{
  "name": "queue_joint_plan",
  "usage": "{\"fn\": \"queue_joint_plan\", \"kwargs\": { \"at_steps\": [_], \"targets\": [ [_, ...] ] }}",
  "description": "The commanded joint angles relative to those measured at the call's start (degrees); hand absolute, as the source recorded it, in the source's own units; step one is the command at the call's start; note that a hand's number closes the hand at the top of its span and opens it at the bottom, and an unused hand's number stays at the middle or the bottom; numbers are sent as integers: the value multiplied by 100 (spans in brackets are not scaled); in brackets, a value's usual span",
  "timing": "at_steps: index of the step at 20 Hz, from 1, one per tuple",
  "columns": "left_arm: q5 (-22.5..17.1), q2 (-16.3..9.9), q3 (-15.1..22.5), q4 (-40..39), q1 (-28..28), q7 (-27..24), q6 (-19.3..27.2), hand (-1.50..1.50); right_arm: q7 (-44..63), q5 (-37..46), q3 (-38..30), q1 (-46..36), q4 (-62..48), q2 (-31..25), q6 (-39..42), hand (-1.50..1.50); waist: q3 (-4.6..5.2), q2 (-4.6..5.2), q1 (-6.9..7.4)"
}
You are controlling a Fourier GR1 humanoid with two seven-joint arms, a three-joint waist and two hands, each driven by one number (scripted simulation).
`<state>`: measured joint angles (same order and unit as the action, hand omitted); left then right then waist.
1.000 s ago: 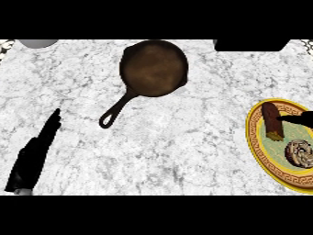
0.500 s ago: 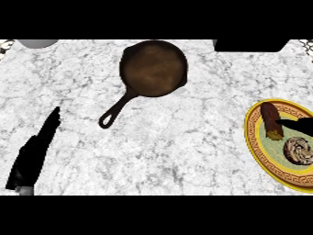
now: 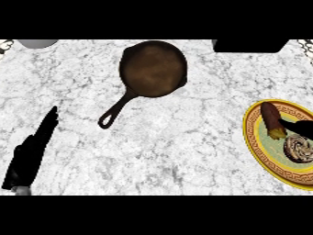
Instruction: Pick the cupcake from the plate and place it in the pan
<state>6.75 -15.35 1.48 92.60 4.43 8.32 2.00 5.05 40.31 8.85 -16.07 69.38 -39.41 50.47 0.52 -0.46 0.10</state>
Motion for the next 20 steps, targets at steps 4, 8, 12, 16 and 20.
{"fn": "queue_joint_plan", "kwargs": {
  "at_steps": [4, 8, 12, 16, 20],
  "targets": [
    [405, 379, 252, -135, 371, -558, 253, 0, 93, -115, -219, 120, 55, 598, -63, 150, -48, 38, -5],
    [113, 79, -60, -169, 19, -274, -124, 0, 132, -50, -188, 167, -215, 847, -69, 150, -50, 49, 14],
    [95, 66, -63, 232, -4, 177, -148, 0, 611, -125, -666, 219, -266, 1055, -386, 150, -51, 40, 14],
    [120, 108, -99, -73, 76, -13, -66, 0, 2806, 24, -1414, 92, -29, 2209, -1569, 150, -27, 14, -97],
    [239, 217, 70, 57, 81, 63, -4, 0, 4286, 524, -1374, -162, 621, 3118, -2609, 150, -37, 10, -14]
  ]
}}
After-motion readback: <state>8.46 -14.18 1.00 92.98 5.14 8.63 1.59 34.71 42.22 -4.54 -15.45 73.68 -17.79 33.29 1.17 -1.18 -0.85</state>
